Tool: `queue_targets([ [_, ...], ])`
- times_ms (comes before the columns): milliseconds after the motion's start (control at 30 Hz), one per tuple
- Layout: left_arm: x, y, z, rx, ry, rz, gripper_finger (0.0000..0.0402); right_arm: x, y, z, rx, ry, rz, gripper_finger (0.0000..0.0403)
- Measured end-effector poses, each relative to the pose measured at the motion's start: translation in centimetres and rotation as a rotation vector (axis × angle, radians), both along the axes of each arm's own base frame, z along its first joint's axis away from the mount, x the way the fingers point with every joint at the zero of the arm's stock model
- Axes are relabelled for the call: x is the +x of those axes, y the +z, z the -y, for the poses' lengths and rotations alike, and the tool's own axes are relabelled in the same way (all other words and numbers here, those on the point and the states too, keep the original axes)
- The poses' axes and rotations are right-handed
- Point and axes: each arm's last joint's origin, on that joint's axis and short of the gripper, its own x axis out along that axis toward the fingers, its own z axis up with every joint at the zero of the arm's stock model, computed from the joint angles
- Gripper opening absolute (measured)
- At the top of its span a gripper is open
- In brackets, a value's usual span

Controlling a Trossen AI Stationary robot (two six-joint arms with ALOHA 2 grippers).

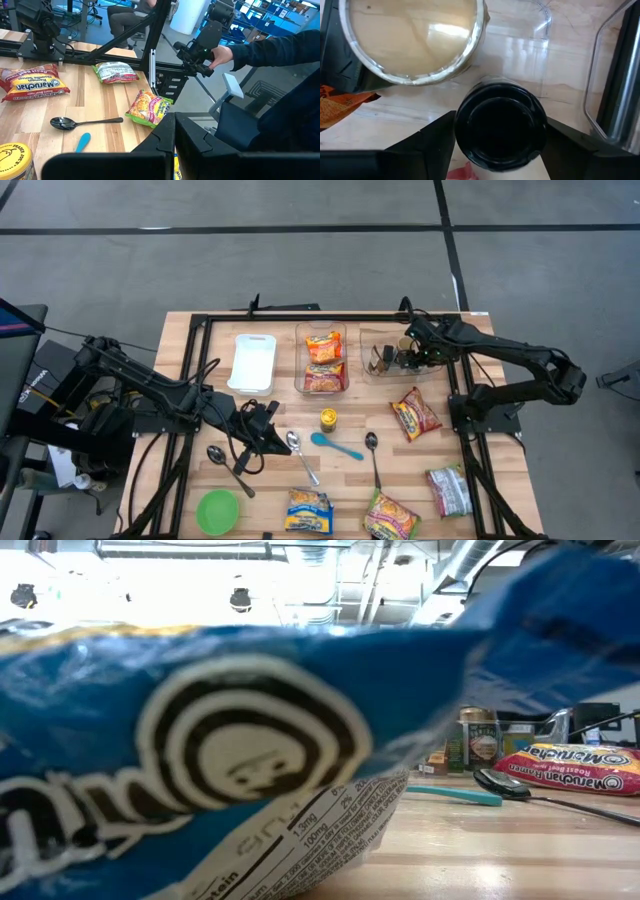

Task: Pick & Place Food Item
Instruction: Put the black spice bottle into the right transparent bin, then put the silver spoon into the white bin

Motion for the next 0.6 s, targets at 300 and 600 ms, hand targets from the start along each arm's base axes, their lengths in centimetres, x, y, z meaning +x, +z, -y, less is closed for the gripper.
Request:
queue_targets([
  [300, 0.0, 0.0, 0.0, 0.0, 0.0, 0.0, 0.0, 0.2, 2.1, 0.1, 0.0, 0.025, -0.006, 0.0249],
  [600, 0.0, 0.0, 0.0, 0.0, 0.0, 0.0, 0.0, 0.2, 4.7, -0.1, 0.018, 0.033, -0.029, 0.0249],
])
